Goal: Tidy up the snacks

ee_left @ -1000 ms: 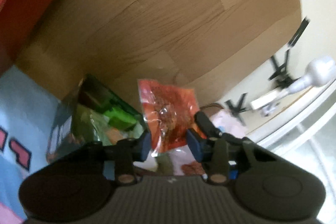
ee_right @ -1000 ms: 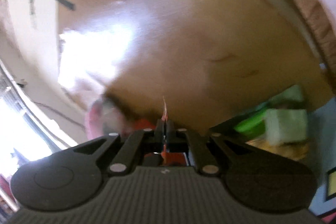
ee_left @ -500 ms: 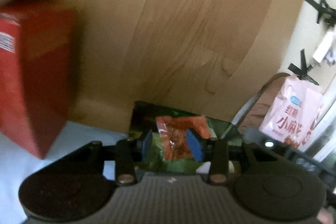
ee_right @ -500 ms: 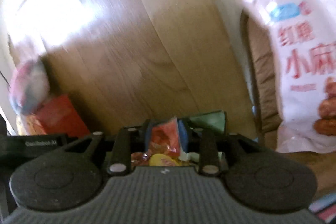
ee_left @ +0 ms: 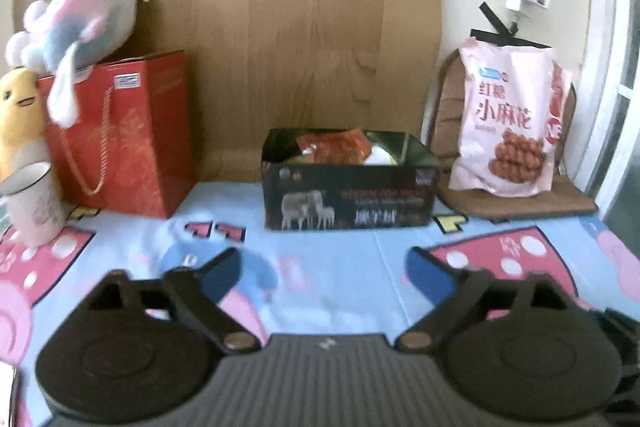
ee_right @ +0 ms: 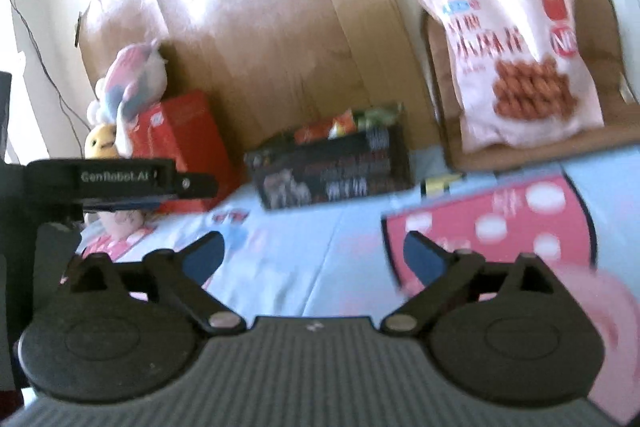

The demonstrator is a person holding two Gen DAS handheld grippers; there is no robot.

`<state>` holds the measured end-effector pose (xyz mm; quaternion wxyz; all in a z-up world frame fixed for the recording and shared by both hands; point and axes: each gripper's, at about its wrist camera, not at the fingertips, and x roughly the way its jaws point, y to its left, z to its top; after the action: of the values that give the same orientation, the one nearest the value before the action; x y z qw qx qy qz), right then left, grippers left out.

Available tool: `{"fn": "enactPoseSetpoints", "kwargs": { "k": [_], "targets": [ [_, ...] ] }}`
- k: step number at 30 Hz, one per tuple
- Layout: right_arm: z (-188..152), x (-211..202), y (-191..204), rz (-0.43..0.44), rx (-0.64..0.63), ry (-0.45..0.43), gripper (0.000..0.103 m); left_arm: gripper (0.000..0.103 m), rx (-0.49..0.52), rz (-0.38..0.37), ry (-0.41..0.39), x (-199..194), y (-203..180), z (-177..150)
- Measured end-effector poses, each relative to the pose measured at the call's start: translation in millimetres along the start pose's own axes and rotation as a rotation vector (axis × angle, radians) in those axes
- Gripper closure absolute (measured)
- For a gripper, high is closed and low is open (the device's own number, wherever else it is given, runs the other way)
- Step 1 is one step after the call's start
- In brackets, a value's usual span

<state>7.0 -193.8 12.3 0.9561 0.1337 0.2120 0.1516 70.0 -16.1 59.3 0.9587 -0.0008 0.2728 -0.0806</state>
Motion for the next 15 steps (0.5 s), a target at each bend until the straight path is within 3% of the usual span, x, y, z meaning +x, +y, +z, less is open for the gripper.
{"fn": "enactPoseSetpoints", "kwargs": {
  "k": [5, 15],
  "targets": [
    [-12.1, -25.6, 12.6, 0.008, 0.005, -0.007, 0.0, 0.0, -0.012, 0.046, 0.011, -37.5, -3.3, -22.9],
    [-30.4, -63.2, 18.1, 0.024, 0.078, -0.019, 0.0, 0.0, 0.028, 0.217, -0.037, -86.8, -10.3, -49.9]
  ]
}}
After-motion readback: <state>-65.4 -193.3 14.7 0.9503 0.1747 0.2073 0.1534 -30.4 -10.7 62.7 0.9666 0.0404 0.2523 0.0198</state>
